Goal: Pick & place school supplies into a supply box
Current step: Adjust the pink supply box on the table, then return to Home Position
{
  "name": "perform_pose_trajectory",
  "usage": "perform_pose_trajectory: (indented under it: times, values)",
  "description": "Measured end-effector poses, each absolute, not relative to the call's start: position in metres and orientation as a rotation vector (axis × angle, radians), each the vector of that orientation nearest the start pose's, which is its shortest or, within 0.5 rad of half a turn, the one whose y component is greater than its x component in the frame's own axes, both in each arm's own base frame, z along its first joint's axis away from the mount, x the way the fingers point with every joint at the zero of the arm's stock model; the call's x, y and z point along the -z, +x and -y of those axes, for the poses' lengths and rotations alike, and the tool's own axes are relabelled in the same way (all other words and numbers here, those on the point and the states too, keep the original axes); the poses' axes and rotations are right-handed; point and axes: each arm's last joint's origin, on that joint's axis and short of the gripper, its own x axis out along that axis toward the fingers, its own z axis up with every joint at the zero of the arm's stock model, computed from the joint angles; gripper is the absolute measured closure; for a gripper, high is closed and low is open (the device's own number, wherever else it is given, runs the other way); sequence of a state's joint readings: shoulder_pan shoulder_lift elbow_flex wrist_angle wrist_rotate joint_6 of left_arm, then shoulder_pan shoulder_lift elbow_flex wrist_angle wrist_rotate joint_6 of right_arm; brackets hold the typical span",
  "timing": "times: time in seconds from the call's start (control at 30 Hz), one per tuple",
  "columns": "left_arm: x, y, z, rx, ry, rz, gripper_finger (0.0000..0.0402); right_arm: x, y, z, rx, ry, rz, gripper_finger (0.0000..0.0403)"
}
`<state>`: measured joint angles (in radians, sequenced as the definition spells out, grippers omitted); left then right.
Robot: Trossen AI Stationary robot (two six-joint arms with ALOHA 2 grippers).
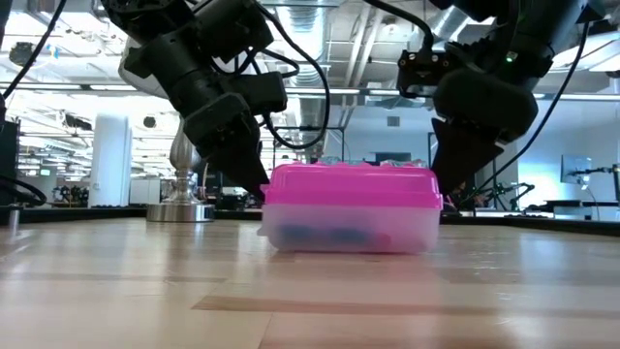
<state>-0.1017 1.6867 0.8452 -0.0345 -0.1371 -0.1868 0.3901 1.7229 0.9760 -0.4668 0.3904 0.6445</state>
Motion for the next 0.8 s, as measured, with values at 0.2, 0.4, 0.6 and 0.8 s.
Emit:
perform_pose_trajectory:
  times: [0.2,0.4,0.6,0.8]
  values:
    - [-0.1491,0.3191,0.0287,-0.113,-0.071,-0.862,0.0273,-0.1532,0.2933,-0.1094,0.353,0.11,-1.061,0.031]
    - [-0.149,0.3191,0.0289,-0.109,-0.079,-0.863,0.0273,-0.1533,0.2922,-0.1114,0.348,0.105,-1.063,0.031]
    - [-0.1486,0.3185,0.0295,-0.094,-0.09,-0.874,0.0273,-0.1531,0.2897,-0.1149,0.33,0.078,-1.075,0.031]
    - [-0.1484,0.3182,0.0295,-0.095,-0.089,-0.88,0.0273,-0.1551,0.2874,-0.1135,0.334,0.065,-1.088,0.031]
